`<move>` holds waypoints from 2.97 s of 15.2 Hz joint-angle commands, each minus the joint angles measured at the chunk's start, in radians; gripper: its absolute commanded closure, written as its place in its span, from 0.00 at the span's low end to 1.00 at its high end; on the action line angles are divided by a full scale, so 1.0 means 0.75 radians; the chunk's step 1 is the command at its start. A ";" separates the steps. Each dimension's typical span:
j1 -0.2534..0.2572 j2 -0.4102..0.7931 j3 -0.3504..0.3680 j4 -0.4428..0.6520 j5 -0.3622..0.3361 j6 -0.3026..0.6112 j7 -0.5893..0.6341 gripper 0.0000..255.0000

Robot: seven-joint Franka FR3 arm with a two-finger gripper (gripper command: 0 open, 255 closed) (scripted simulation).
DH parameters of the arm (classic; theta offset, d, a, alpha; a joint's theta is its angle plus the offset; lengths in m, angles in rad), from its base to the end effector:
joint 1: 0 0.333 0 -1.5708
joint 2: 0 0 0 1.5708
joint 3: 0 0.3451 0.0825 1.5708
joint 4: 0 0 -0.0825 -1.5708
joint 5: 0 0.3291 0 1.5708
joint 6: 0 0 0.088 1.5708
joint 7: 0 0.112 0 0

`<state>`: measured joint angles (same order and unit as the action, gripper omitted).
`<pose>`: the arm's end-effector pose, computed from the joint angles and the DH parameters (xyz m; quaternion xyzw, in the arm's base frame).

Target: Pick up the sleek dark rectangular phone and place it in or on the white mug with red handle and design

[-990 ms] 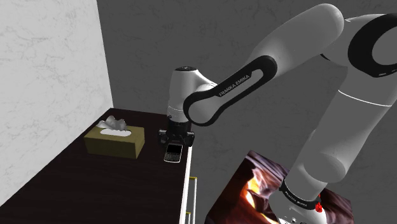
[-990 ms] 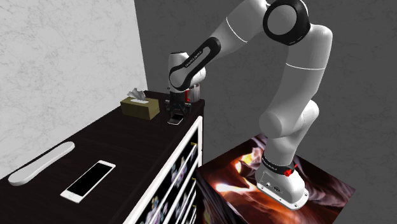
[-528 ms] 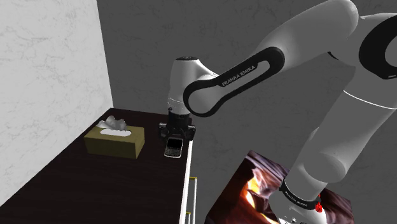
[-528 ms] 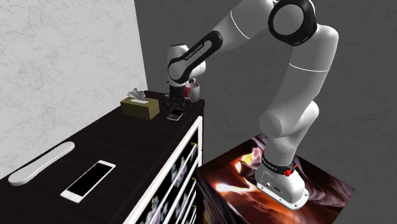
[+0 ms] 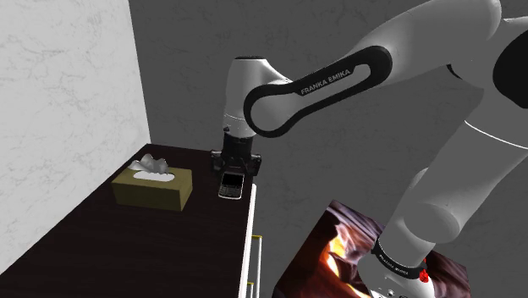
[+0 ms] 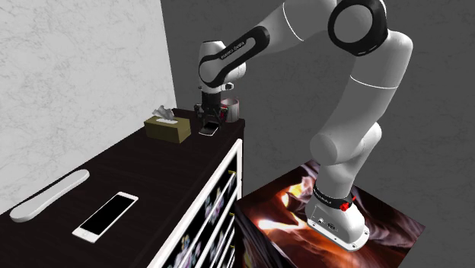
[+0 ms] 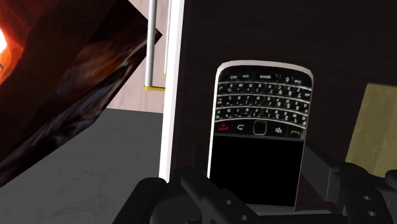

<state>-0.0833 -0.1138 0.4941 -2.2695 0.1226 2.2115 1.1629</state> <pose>0.4166 0.1925 0.4590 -0.9157 0.4006 0.0007 0.0318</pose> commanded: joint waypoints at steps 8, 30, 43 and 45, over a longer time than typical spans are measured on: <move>0.001 -0.077 -0.016 0.096 0.027 -0.168 -0.015 1.00; -0.157 0.168 -0.193 0.539 -0.092 -0.405 -0.276 1.00; -0.246 0.423 -0.246 0.775 -0.168 -0.405 -0.402 1.00; -0.254 0.429 -0.238 0.746 -0.172 -0.370 -0.401 1.00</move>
<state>-0.2602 0.1697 0.3245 -1.6929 -0.0053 1.9204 0.9416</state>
